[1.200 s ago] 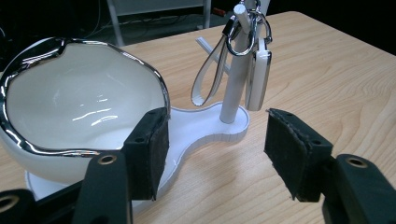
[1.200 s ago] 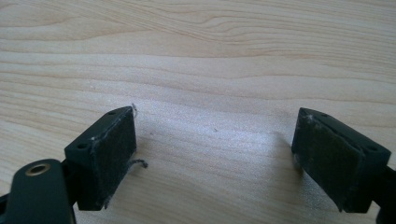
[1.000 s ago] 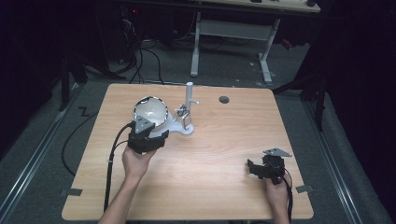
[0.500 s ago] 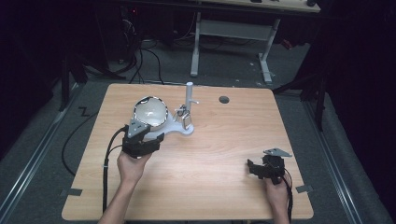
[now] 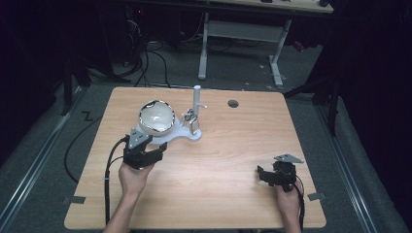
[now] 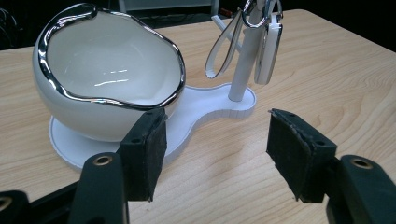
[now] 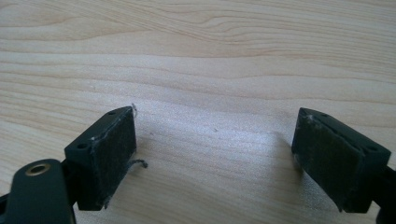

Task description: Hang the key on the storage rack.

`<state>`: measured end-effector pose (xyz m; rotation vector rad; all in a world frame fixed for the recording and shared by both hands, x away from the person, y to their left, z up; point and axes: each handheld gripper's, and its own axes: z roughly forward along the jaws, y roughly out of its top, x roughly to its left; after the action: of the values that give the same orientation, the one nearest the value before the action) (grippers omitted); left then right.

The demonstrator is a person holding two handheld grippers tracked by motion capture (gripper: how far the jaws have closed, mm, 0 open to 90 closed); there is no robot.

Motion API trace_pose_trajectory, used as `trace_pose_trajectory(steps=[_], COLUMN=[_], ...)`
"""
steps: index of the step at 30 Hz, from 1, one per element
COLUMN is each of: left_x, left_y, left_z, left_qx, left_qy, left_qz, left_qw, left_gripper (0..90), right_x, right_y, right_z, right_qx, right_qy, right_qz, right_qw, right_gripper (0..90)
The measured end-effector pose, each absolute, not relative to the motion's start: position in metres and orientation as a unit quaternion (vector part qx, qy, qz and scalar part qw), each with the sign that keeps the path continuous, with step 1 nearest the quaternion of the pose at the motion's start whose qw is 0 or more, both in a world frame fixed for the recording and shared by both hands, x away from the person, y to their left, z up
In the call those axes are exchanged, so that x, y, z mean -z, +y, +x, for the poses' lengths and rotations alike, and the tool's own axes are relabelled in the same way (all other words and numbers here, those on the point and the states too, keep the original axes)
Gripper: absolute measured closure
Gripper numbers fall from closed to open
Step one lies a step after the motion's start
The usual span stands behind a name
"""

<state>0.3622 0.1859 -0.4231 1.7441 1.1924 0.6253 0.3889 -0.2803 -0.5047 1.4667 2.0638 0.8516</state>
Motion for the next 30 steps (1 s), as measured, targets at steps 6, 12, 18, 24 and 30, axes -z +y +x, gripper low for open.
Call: trace_pose_trajectory(steps=[6, 12, 18, 24, 30], left_x=[0.423, 0.422, 0.422, 0.424, 0.425], left_y=[0.191, 0.193, 0.196, 0.2, 0.205], left_z=[0.359, 0.354, 0.351, 0.348, 0.343], left_qx=[-0.249, -0.257, -0.26, -0.257, -0.257], left_qy=[0.485, 0.484, 0.487, 0.494, 0.5], left_qz=[0.704, 0.7, 0.694, 0.69, 0.683], left_qw=[0.456, 0.457, 0.462, 0.462, 0.465], left_gripper=[37.3, 37.1, 35.8, 35.1, 34.8], right_x=[0.505, 0.505, 0.505, 0.505, 0.505], right_y=[-0.28, -0.28, -0.28, -0.28, -0.28], right_z=[0.389, 0.389, 0.389, 0.389, 0.389], right_qx=[-0.31, -0.31, -0.31, -0.31, -0.31], right_qy=[0.751, 0.751, 0.751, 0.752, 0.752], right_qz=[0.534, 0.534, 0.534, 0.533, 0.533], right_qw=[0.233, 0.233, 0.233, 0.234, 0.234], right_gripper=[13.9, 13.9, 13.9, 13.9, 13.9])
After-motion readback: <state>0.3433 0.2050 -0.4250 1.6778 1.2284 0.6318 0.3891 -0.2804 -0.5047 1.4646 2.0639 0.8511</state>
